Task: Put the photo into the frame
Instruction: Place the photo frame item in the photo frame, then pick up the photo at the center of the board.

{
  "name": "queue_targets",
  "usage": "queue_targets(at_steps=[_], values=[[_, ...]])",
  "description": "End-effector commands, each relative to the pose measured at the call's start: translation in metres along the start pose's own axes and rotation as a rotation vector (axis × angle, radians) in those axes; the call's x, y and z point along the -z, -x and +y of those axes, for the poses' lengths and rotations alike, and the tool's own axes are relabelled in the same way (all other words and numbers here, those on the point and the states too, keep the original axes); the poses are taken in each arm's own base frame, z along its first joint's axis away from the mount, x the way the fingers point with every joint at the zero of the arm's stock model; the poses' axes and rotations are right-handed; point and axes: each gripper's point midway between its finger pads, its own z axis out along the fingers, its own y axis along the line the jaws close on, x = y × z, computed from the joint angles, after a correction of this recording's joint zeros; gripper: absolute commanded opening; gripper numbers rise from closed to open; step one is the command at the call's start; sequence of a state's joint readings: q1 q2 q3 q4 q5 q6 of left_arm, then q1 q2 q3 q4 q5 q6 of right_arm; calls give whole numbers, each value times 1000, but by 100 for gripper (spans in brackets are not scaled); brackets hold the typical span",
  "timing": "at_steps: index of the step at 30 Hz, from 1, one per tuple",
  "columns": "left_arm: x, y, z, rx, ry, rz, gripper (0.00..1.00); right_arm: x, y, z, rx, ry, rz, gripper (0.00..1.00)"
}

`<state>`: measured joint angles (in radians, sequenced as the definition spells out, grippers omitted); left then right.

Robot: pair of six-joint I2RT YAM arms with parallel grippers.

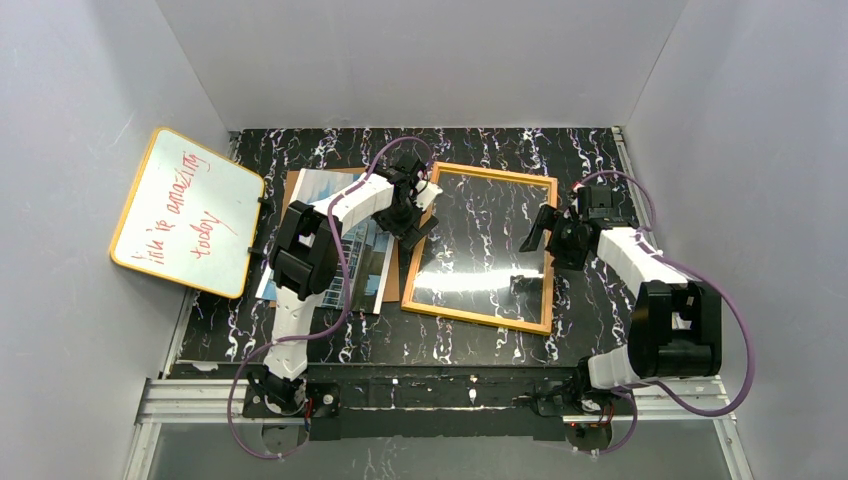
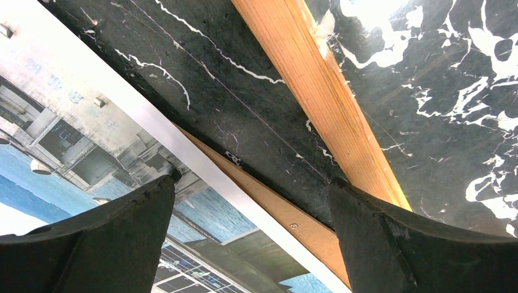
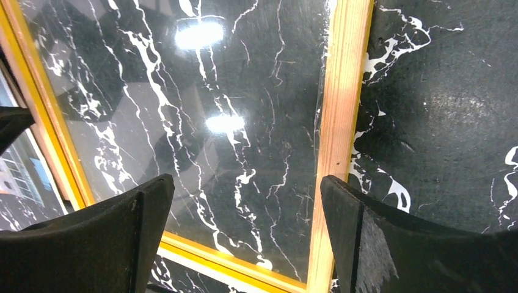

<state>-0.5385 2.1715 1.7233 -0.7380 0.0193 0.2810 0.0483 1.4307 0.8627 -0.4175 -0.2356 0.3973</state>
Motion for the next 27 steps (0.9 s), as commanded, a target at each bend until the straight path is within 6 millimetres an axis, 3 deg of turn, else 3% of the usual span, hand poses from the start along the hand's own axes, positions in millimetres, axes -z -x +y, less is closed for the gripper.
queue_targets(at_steps=[1,10,14,16,18,22,24,27], values=[[20,10,-1,2,-17,-43,95,24,33,26,0,58,-108,99],[11,30,-2,40,-43,-60,94,63,59,89,-114,405,-267,99],[15,37,-2,45,-52,-65,94,64,67,101,-146,391,-257,99],[25,40,6,44,-38,-76,94,62,65,118,-106,387,-246,99],[46,48,27,70,-17,-110,94,60,65,144,-52,412,-255,99],[95,47,103,170,60,-183,95,48,67,203,23,462,-252,98],[113,33,140,222,93,-196,95,32,65,232,68,467,-221,97],[120,-5,185,283,171,-151,95,1,56,273,123,458,-173,96]])
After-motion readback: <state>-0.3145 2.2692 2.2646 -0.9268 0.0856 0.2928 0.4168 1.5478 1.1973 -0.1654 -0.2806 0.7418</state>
